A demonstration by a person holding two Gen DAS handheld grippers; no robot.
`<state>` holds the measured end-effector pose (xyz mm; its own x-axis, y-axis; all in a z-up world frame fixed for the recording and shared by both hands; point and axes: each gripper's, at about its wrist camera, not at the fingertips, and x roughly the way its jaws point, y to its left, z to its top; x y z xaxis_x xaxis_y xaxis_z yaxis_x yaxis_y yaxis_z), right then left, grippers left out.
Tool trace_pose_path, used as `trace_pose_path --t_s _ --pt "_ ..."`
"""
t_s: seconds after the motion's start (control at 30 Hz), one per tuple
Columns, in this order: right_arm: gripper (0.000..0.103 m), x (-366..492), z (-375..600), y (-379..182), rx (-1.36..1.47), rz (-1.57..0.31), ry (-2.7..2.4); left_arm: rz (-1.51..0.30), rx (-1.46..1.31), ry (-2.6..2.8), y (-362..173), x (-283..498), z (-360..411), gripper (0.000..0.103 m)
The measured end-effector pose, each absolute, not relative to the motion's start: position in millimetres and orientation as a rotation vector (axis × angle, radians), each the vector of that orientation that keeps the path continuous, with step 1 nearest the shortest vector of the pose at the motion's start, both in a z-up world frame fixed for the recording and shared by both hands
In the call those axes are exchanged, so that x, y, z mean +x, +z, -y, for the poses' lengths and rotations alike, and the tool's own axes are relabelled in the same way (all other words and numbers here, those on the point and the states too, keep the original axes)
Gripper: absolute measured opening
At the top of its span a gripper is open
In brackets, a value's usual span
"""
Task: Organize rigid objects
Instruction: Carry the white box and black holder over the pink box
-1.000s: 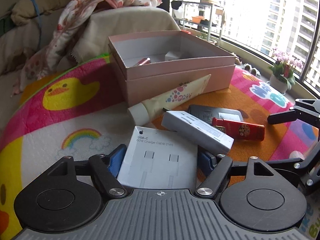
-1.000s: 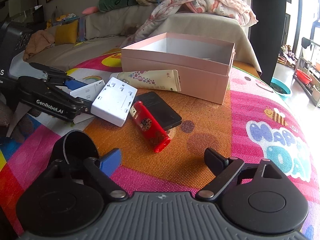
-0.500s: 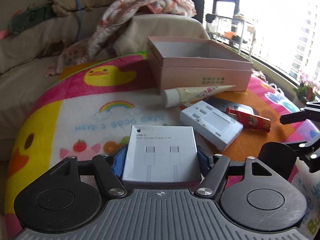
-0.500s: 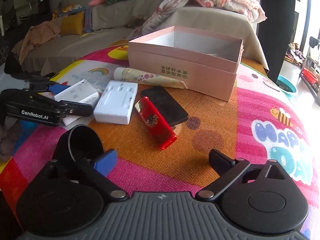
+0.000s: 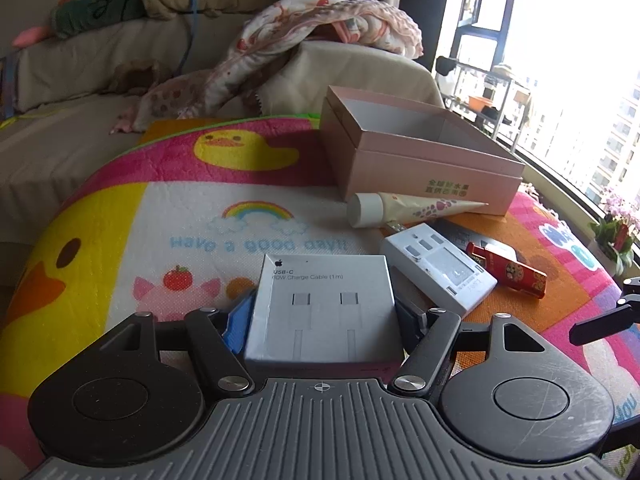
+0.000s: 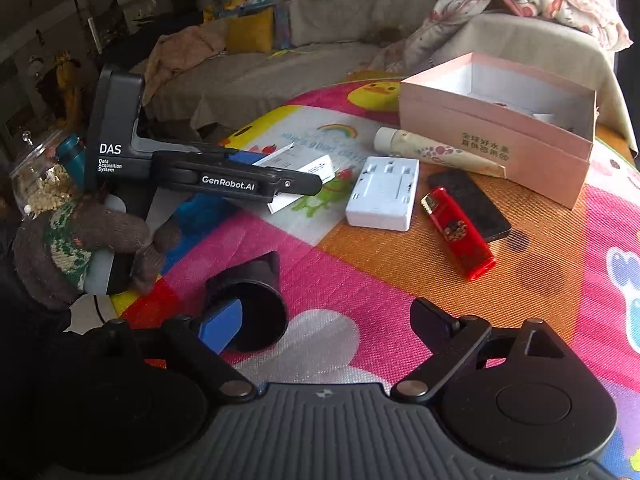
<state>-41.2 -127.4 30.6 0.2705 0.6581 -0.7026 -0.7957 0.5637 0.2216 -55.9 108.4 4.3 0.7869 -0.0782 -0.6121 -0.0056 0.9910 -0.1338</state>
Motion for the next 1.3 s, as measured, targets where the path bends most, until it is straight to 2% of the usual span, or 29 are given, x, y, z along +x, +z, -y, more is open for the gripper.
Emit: trace_pose_path --t_s 0.3,0.4,0.57,0.7,0.83,0.9,1.03,1.17,1.2,1.23,1.3 --pt "0.092 -32 136 59 -0.11 -0.733 0.944 -0.665 -0.127 -0.037 4 -55 -109 0.075" --pt "0.092 -30 120 56 -0.103 -0.782 1.026 -0.666 -0.123 -0.036 3 -54 -109 0.075" --pt "0.092 -46 91 37 -0.306 -0.839 1.092 -0.665 -0.126 -0.037 3 -55 -109 0.075" --pt "0.091 -46 101 35 -0.425 -0.765 0.966 -0.664 -0.129 -0.037 3 -54 -109 0.075" --pt "0.09 -26 115 35 -0.525 -0.622 0.557 -0.663 -0.136 -0.038 3 -54 -110 0.075" --pt "0.09 -18 127 38 -0.467 -0.641 0.523 -0.663 -0.135 -0.038 3 -54 -110 0.075" --pt "0.09 -11 148 45 -0.169 -0.802 0.711 -0.663 -0.132 -0.036 3 -54 -110 0.075" --pt "0.09 -18 124 35 -0.016 -0.912 0.85 -0.662 -0.137 -0.038 3 -54 -110 0.075" --pt "0.088 -19 116 31 -0.005 -0.931 0.862 -0.661 -0.14 -0.039 3 -54 -111 0.075" --pt "0.08 -23 100 28 -0.005 -0.937 0.868 -0.66 -0.143 -0.04 4 -54 -111 0.075" --pt "0.073 -25 80 23 -0.021 -0.932 0.848 -0.655 -0.161 -0.043 3 -55 -113 0.075"
